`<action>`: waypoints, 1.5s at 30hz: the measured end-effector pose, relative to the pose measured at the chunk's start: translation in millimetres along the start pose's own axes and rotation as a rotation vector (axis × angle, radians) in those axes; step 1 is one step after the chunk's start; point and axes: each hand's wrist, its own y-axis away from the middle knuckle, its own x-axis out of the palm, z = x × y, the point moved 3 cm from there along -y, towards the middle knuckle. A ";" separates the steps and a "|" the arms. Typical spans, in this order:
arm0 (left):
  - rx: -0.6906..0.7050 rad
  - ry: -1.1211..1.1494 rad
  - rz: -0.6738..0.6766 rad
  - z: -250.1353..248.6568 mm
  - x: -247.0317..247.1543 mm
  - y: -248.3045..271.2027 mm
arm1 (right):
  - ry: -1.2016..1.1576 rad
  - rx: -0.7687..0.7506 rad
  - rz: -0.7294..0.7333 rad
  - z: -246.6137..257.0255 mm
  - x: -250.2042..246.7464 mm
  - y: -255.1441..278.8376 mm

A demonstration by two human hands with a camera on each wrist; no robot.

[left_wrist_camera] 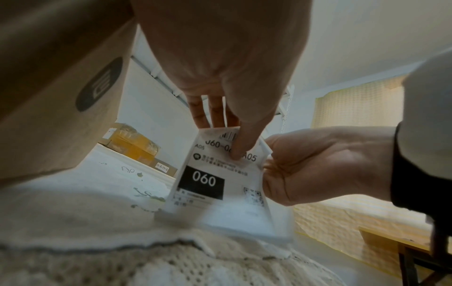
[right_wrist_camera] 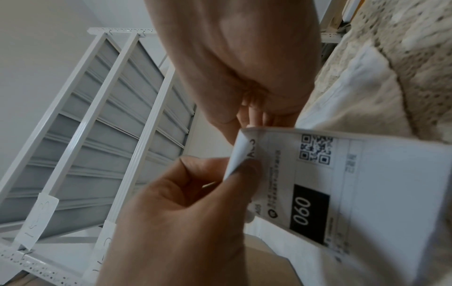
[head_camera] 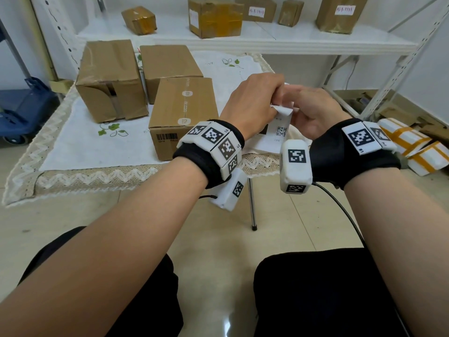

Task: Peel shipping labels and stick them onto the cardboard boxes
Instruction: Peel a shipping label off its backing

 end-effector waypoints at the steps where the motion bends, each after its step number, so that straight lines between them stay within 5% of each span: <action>1: -0.006 0.000 -0.007 -0.1 -0.6 0.4 | 0.008 0.020 0.025 1.0 1.6 0.8; 7: -0.003 0.033 -0.044 0.0 -1.2 4.4 | 0.054 0.046 0.144 3.0 1.4 3.8; 13: 0.033 -0.034 -0.120 -3.2 -3.6 5.5 | 0.033 0.042 0.120 3.1 0.9 3.8; 27: -0.048 -0.152 -0.025 1.3 -2.3 3.0 | -0.007 0.063 0.092 0.1 2.2 7.3; 39: -0.073 -0.147 -0.027 -4.3 -12.2 5.0 | -0.083 -0.061 -0.013 0.7 2.9 5.8; 45: -0.071 -0.121 -0.051 -4.6 -14.3 6.5 | 0.045 0.028 0.137 0.1 10.0 6.5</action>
